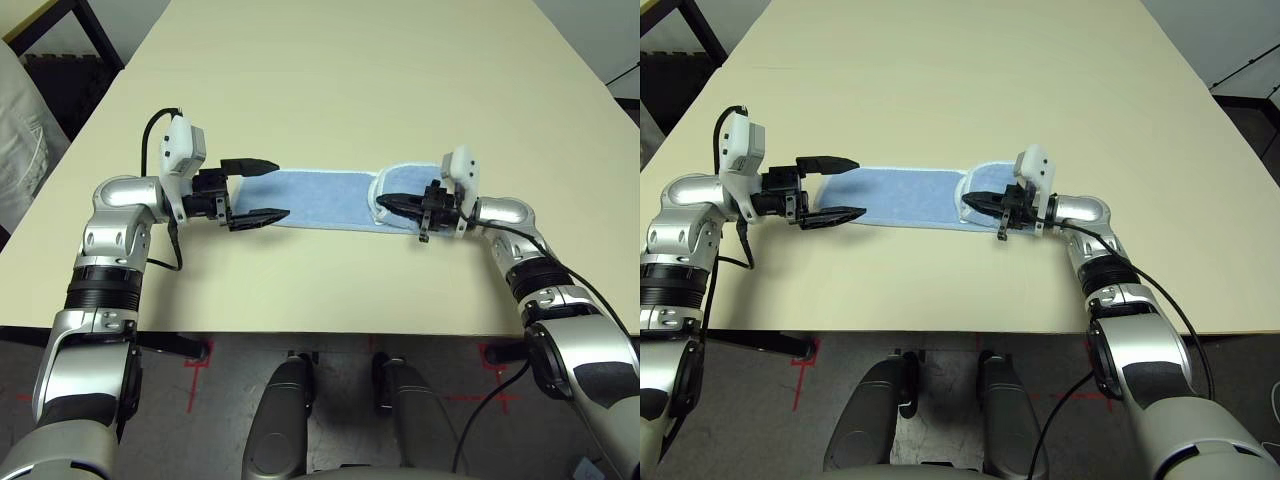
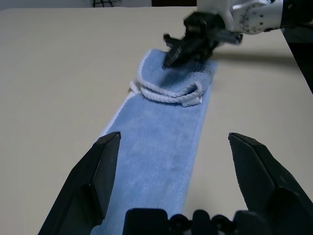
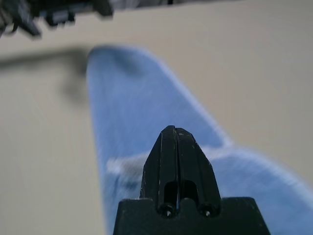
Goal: Fold the towel and set it aside.
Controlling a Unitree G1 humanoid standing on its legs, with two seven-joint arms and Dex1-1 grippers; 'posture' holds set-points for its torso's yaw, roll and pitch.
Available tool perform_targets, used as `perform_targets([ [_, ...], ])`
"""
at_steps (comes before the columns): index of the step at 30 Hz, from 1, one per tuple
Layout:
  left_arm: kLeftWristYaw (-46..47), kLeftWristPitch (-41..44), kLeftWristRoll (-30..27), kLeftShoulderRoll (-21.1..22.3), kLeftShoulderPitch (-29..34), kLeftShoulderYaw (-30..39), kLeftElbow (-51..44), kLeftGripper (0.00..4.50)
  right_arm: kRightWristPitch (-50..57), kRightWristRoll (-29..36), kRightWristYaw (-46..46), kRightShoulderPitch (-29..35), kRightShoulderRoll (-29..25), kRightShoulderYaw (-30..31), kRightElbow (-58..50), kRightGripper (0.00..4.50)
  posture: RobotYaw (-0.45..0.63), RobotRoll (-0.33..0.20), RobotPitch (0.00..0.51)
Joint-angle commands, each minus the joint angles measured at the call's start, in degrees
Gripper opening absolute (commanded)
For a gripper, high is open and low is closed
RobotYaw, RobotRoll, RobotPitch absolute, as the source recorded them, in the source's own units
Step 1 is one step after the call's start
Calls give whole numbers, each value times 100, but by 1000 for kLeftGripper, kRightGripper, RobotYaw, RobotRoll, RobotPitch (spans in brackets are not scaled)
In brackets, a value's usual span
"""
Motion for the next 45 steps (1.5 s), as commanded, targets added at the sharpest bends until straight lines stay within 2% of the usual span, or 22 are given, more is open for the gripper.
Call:
perform_targets([
  [1, -25, -20, 47, -20, -9, -60, -28, 4500, 200, 67, -290, -172, -206, -210, 60, 26, 104, 0, 196],
  [9, -12, 39, 37, -24, 10, -67, -102, 4500, 163, -499, -1590, -397, 3, -126, 1103, 26, 129, 0, 200],
  [15, -14, 162, 12, 70, 93, -30, -247, 4500, -194, -814, -1909, -171, 233, -44, 1589, 26, 146, 0, 204],
  [18, -1, 193, 9, 106, 132, -2, -280, 4500, -343, -758, -1894, -170, 229, -131, 1606, 26, 147, 0, 203],
  [22, 5, 159, 15, 131, 170, 20, -257, 4500, -550, -330, -1241, -312, 19, -430, 1195, 26, 137, 0, 199],
  [25, 31, 90, 33, 159, 183, 58, -184, 4500, -283, 223, -107, -186, -280, -507, 150, 26, 118, 0, 191],
  [29, 13, 51, 42, 231, 243, 84, -113, 4500, 273, 645, 832, 437, -882, -387, -1356, 26, 96, 0, 184],
  [33, 0, 51, 31, 276, 266, 91, -79, 4500, 672, 839, 1180, 941, -1297, -345, -2083, 26, 86, 0, 182],
  [37, -15, 74, 39, 344, 246, 128, 7, 4500, 519, 720, 1509, 1325, -1713, -351, -2020, 26, 79, 0, 181],
  [45, 102, 137, 16, 382, 215, 182, 110, 4500, -149, 454, 1797, 1428, -1808, -159, -1547, 26, 95, 0, 183],
])
